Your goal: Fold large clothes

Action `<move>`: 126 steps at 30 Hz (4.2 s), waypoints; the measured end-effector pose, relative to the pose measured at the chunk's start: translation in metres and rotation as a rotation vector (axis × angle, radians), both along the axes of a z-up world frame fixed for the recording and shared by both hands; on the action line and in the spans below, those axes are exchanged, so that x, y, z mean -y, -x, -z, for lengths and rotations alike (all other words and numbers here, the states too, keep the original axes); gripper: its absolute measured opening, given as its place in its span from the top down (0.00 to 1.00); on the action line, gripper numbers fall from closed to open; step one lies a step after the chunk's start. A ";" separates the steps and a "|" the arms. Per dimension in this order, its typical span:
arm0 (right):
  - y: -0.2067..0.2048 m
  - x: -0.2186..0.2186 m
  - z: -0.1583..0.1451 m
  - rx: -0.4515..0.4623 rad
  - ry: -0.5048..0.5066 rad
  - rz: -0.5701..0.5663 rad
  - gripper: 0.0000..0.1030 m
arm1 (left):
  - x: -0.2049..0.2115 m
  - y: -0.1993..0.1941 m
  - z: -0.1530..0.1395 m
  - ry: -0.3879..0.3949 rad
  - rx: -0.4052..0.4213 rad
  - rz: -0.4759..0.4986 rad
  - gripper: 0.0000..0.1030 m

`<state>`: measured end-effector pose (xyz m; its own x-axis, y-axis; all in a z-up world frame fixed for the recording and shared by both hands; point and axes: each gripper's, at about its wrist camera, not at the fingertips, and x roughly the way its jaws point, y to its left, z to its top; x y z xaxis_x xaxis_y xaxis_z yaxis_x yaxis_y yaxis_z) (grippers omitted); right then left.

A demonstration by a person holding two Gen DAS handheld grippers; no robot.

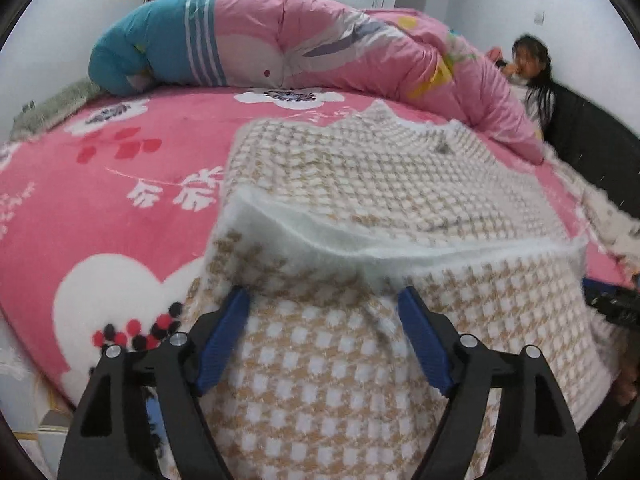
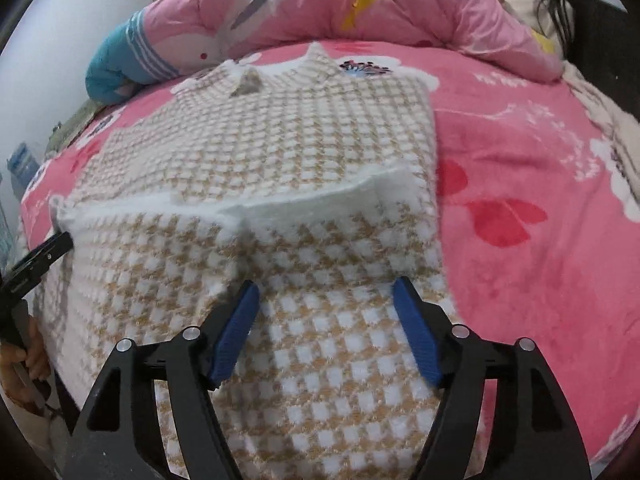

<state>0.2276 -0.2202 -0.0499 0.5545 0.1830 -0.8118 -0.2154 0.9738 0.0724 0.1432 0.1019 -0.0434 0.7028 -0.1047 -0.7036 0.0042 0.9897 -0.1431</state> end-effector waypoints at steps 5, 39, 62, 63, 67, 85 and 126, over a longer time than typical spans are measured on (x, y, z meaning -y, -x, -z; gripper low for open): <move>0.037 -0.002 -0.032 0.053 -0.014 -0.035 0.18 | 0.008 0.028 -0.028 0.037 0.070 0.014 0.11; 0.038 -0.023 0.010 -0.079 0.079 -0.015 0.06 | 0.067 0.003 0.009 -0.029 -0.198 0.041 0.04; 0.041 -0.024 0.010 -0.072 0.076 -0.006 0.06 | 0.066 0.004 0.009 -0.027 -0.216 0.027 0.04; 0.041 -0.024 0.010 -0.071 0.075 -0.005 0.06 | 0.066 0.004 0.009 -0.028 -0.217 0.026 0.04; 0.041 -0.024 0.010 -0.070 0.075 -0.006 0.06 | 0.066 0.004 0.009 -0.026 -0.218 0.026 0.04; 0.039 -0.023 0.011 -0.069 0.076 -0.007 0.06 | 0.066 0.004 0.009 -0.027 -0.218 0.025 0.04; 0.013 -0.004 -0.046 -0.011 -0.027 -0.156 0.07 | 0.014 0.026 -0.021 -0.020 -0.015 0.018 0.04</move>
<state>0.2148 -0.2157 -0.0040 0.5083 0.2885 -0.8114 -0.3634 0.9261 0.1016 0.1171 0.0874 -0.0227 0.6899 -0.1031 -0.7165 0.0204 0.9922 -0.1232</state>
